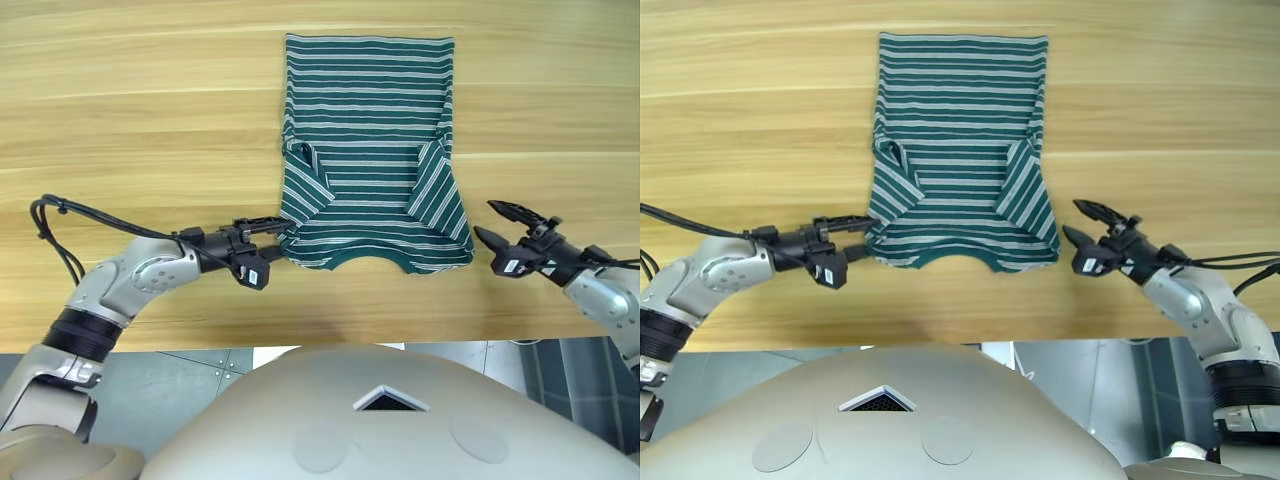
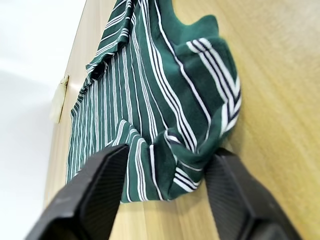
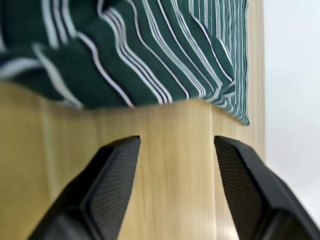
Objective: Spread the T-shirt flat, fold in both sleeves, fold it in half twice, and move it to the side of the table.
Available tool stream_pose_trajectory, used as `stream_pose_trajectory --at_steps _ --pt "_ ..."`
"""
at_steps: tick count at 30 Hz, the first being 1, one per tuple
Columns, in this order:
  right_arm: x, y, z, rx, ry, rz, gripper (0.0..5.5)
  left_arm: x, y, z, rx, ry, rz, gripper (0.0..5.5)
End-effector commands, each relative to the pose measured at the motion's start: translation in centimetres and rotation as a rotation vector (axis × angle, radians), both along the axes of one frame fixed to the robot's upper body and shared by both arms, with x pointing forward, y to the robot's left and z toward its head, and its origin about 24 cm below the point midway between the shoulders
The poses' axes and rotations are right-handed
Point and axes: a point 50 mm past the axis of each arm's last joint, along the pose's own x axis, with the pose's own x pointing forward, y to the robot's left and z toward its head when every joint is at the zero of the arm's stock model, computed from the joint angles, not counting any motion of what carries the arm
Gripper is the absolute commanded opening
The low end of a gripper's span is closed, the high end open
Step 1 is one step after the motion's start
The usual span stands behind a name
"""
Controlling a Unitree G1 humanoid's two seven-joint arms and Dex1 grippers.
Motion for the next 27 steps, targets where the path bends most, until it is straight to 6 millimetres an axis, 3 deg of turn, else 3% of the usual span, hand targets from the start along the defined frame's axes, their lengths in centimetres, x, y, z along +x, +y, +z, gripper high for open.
stream_pose_trajectory --at_steps 1,5,14,21,27 --pt "-2.7 -0.4 -0.9 -0.072 0.163 0.061 2.78 -2.1 1.3 -3.0 0.172 0.142 -0.021 1.92" --pt "-3.2 -0.4 -0.5 -0.075 0.187 0.078 2.78 -2.9 1.1 -3.1 0.166 0.167 -0.039 1.09" --pt "-2.6 0.9 -0.9 -0.06 0.19 0.13 2.78 -2.9 0.9 -3.1 0.155 0.158 -0.029 0.08" --pt "-2.3 1.6 -1.2 -0.047 0.2 0.172 2.78 -2.9 0.7 -3.2 0.132 0.151 -0.001 0.01" --pt "-2.5 1.6 -1.4 -0.05 0.213 0.185 1.68 -2.8 0.8 -3.2 0.136 0.151 0.004 0.01"
